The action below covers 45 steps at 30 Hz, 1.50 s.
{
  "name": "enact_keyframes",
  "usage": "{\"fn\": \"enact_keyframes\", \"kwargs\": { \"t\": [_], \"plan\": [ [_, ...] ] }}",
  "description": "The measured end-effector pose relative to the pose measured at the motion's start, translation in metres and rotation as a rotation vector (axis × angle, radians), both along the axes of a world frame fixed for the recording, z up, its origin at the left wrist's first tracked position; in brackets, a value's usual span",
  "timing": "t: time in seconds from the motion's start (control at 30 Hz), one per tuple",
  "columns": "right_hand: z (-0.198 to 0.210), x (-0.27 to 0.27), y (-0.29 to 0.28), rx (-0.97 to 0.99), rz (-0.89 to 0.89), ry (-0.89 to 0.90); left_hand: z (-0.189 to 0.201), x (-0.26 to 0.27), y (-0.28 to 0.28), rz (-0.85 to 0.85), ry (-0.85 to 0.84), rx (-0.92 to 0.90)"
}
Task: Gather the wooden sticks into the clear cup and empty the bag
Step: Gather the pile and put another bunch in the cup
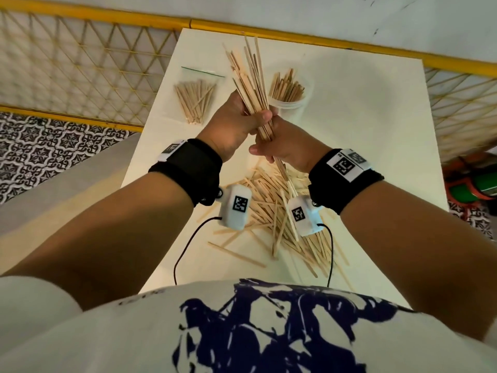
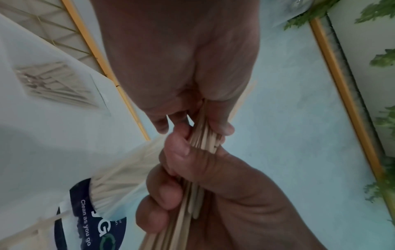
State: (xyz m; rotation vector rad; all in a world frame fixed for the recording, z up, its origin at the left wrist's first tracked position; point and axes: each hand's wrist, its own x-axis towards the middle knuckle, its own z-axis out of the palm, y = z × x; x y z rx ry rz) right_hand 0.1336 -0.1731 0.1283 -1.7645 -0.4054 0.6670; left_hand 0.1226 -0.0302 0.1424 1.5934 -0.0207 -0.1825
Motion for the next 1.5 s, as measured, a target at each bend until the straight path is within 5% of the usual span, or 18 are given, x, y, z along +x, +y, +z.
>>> {"fn": "enact_keyframes", "kwargs": {
  "t": [0.1,0.23,0.33,0.43,0.57,0.77,0.87,1.0,1.2,1.5],
  "plan": [
    [0.001,0.005,0.002,0.094,0.034,0.087,0.006,-0.002,-0.002,0.006,0.014,0.035],
    [0.005,0.009,0.003,0.126,-0.021,0.217,0.019,-0.005,-0.005,-0.208,-0.027,0.232],
    [0.006,0.010,0.002,0.006,0.049,0.100,0.024,-0.007,-0.001,-0.270,-0.025,0.219],
    [0.012,0.006,0.003,-0.025,-0.042,0.014,0.021,-0.006,0.002,-0.140,0.004,0.128],
    [0.030,0.011,0.003,0.175,-0.407,-0.034,-0.007,-0.007,0.011,0.227,0.354,-0.236],
    [0.062,0.012,0.014,0.438,-0.625,-0.086,-0.049,-0.033,0.000,0.255,0.804,-0.498],
    [0.051,0.002,0.020,0.417,-0.590,-0.030,-0.044,-0.032,-0.011,0.377,0.830,-0.682],
    [0.021,-0.024,0.029,0.198,-0.509,-0.003,-0.030,-0.029,-0.019,0.319,0.804,-0.703],
    [0.026,-0.027,0.037,0.397,-0.558,0.012,-0.035,-0.038,-0.013,0.345,0.980,-0.655],
    [0.014,-0.028,0.037,0.337,-0.597,0.070,-0.030,-0.031,-0.019,0.342,0.877,-0.627]
  ]
}}
